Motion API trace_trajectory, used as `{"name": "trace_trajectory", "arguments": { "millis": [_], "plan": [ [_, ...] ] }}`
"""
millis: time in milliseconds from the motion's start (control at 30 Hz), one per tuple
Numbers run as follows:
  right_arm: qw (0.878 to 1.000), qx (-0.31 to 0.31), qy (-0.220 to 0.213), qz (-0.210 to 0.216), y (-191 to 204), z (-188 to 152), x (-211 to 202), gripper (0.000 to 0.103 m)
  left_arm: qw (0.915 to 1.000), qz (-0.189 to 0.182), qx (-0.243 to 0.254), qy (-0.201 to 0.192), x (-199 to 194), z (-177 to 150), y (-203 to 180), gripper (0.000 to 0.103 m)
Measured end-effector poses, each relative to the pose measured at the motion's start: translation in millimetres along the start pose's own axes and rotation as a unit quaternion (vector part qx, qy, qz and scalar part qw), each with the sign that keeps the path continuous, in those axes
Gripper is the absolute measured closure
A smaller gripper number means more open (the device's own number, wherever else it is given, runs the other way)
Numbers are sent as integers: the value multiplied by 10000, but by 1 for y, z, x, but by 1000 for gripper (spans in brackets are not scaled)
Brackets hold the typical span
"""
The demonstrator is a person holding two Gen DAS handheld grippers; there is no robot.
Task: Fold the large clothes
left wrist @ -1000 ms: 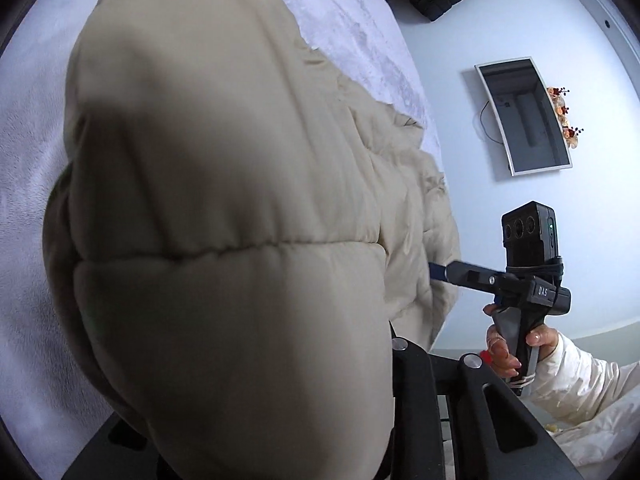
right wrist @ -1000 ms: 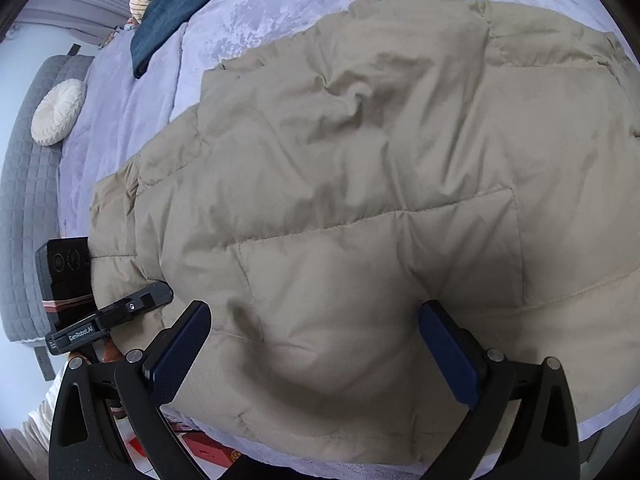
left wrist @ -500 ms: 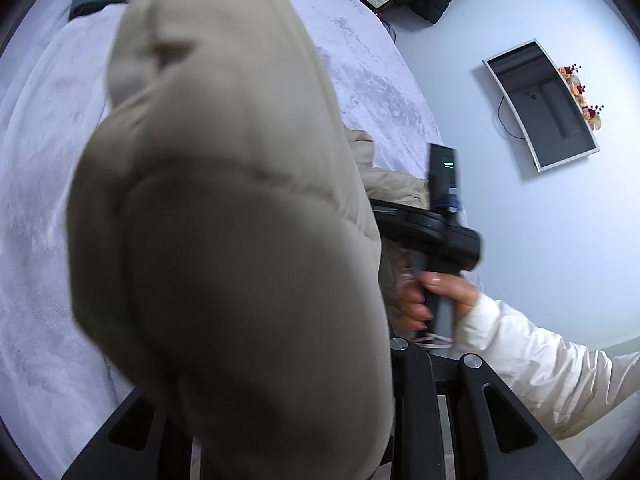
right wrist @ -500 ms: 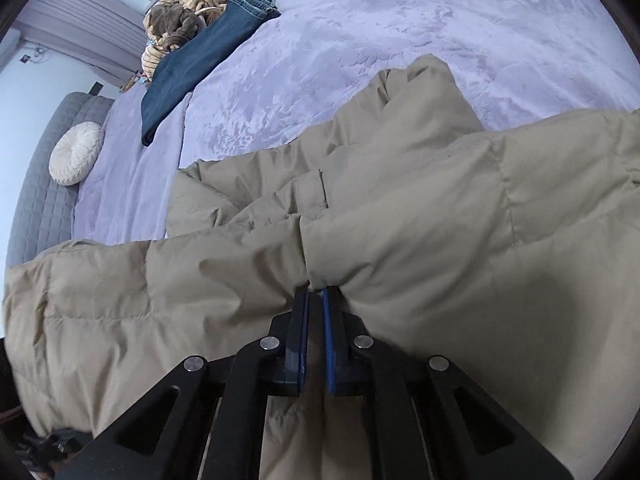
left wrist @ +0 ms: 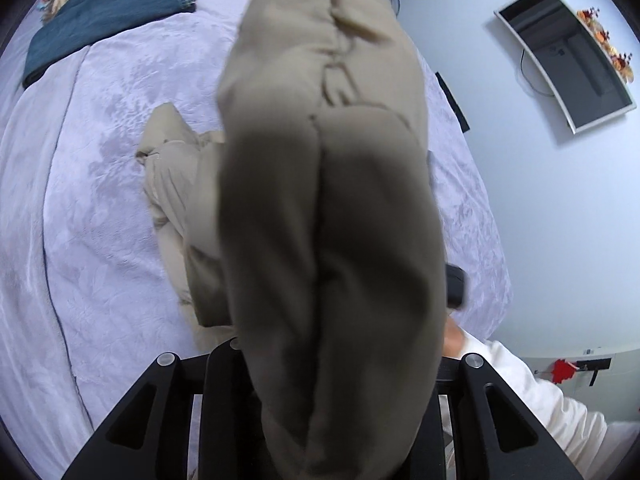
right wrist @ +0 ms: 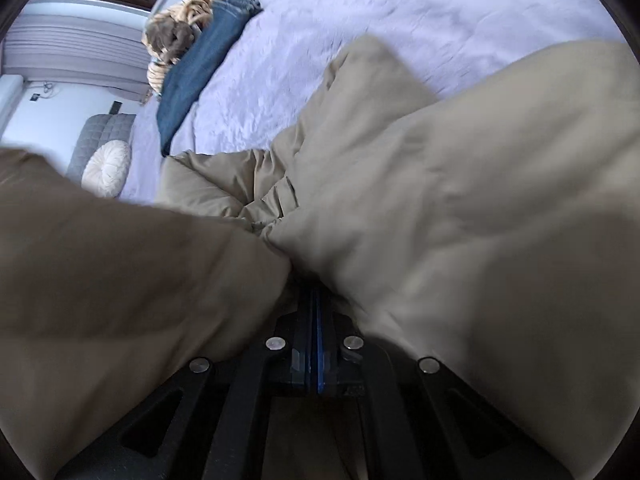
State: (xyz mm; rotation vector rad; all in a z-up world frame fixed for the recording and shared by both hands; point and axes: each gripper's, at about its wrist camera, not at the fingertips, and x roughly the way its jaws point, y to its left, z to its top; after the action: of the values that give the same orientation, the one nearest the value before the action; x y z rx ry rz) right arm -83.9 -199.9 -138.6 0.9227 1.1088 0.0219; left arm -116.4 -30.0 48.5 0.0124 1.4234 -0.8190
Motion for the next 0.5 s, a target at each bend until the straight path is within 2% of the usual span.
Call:
{"name": "trace_trajectory", "arguments": {
  "millis": [67,133,233,333,367,400,433,500],
  "plan": [
    [9998,108,-165,26,-17,-12,-31,100,9999,-136,9,102,9,9,-17,45],
    [9992,248,-314,2,-35,-27,-58,100,9990,-367,47,240,20,14,-36,34],
    [9970,524,-574,-40,-65,-51,-93,100,9949,-844,92,545,43,25,-46,31],
    [9939,791,-762,-125,-89,-67,-116,99,9844,-1515,32,898,76,35,-54,30],
    [9926,890,-817,-130,-97,-73,-122,99,9791,-1751,26,1030,88,37,-55,22],
    [9915,968,-858,-145,-104,-77,-127,99,9739,-1972,19,1125,98,40,-54,19],
    [9908,1020,-880,-162,-108,-81,-129,99,9704,-2120,2,1157,117,36,-50,18],
    [9891,1145,-913,-174,-116,-89,-134,99,9689,-2211,40,1114,130,36,-52,18]
  ]
}}
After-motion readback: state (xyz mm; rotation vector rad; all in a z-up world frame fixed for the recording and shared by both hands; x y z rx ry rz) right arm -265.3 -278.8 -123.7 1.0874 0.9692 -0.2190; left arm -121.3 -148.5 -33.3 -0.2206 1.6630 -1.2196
